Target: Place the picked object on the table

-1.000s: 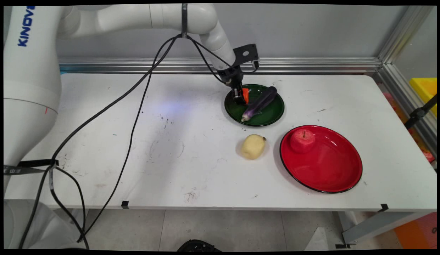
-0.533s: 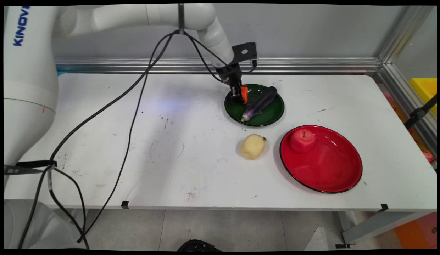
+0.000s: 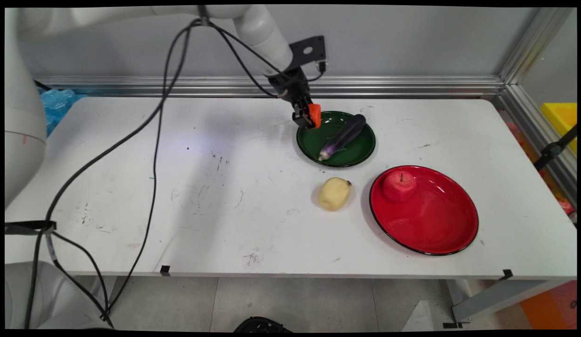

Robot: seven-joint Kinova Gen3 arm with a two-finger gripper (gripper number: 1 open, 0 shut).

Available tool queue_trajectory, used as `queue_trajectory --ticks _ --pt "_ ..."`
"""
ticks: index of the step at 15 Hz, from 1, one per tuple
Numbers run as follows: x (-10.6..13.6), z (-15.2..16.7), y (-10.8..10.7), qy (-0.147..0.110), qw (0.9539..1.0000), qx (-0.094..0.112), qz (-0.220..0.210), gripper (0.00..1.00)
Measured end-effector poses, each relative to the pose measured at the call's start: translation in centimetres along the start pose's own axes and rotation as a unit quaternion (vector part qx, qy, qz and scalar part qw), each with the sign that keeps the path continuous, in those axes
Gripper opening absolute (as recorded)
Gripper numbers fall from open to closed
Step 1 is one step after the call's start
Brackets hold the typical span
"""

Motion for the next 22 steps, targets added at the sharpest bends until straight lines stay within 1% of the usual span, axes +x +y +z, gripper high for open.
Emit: queue_trajectory --ticks 3,6,9,11,13,16,19,22 --pt "-0.8 -2.7 1.4 0.013 0.9999 0.003 -0.007 0.0" --pt "-2.2 -5.5 3.6 0.022 0.9996 -0.002 -0.015 0.0" --pt "-3.3 -6.8 5.4 0.027 0.9993 -0.008 -0.023 0.0" --pt "-4.2 -7.5 7.1 0.031 0.999 -0.015 -0.029 0.0" --pt "-5.0 -7.7 8.6 0.033 0.9986 -0.021 -0.035 0.0" --pt "-5.6 -7.3 9.9 0.034 0.9983 -0.026 -0.04 0.0" --pt "-6.3 -5.9 11.4 0.032 0.998 -0.033 -0.042 0.0" --pt "-6.8 -4.5 12.3 0.029 0.998 -0.037 -0.042 0.0"
